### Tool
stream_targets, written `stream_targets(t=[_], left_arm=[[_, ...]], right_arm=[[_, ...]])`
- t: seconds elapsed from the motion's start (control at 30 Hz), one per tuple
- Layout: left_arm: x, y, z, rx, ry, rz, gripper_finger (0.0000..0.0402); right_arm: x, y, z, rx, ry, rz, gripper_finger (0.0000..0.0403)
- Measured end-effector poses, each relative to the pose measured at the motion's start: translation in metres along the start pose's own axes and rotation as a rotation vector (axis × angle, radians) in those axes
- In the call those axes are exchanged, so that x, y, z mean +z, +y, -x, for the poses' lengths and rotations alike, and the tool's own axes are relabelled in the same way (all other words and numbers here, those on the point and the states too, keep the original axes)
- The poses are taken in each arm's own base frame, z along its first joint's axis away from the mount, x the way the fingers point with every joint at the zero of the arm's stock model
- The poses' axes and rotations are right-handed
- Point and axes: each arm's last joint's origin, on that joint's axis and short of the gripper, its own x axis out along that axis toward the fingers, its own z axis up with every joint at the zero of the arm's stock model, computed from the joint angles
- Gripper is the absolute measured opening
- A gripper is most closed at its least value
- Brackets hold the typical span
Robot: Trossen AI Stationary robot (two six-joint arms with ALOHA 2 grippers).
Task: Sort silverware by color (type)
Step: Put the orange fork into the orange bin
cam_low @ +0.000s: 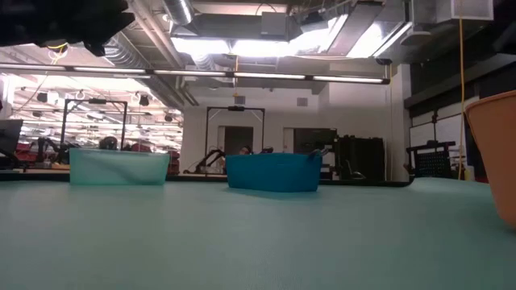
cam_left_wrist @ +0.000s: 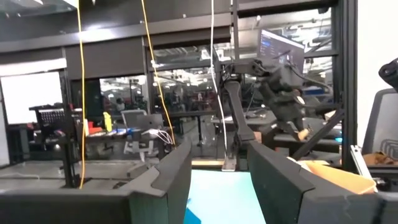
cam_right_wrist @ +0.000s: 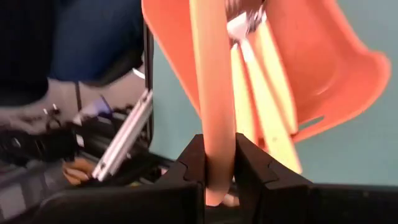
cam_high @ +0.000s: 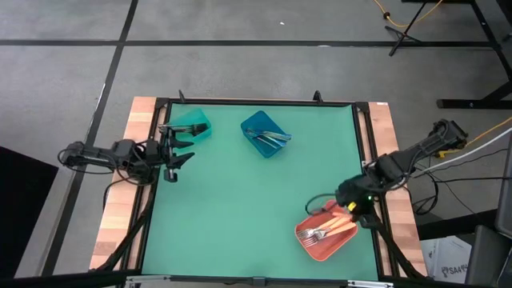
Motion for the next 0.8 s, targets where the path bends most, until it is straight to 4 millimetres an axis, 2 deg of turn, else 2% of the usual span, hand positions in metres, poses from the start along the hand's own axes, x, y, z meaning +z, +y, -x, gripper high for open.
stream_targets(t=[0.13,0.5,0.8], left_arm=[[-0.003,0.001,0.003,0.002,-0.015,-0.003,0.0151],[-0.031,0.001,0.008,0.079,0.051,-0.024,0.0151],[-0.033,0.001,0.008,0.077,0.063,-0.027,0.0151]], right_arm=[[-0.002,0.009,-0.012,-0.009,0.064,0.046,0.0037],[-0.012,0.027,-0.041,-0.044,0.226,0.130,0.0037],[-0.018,0.021,-0.052,-0.149,0.375,0.089,0.0037]])
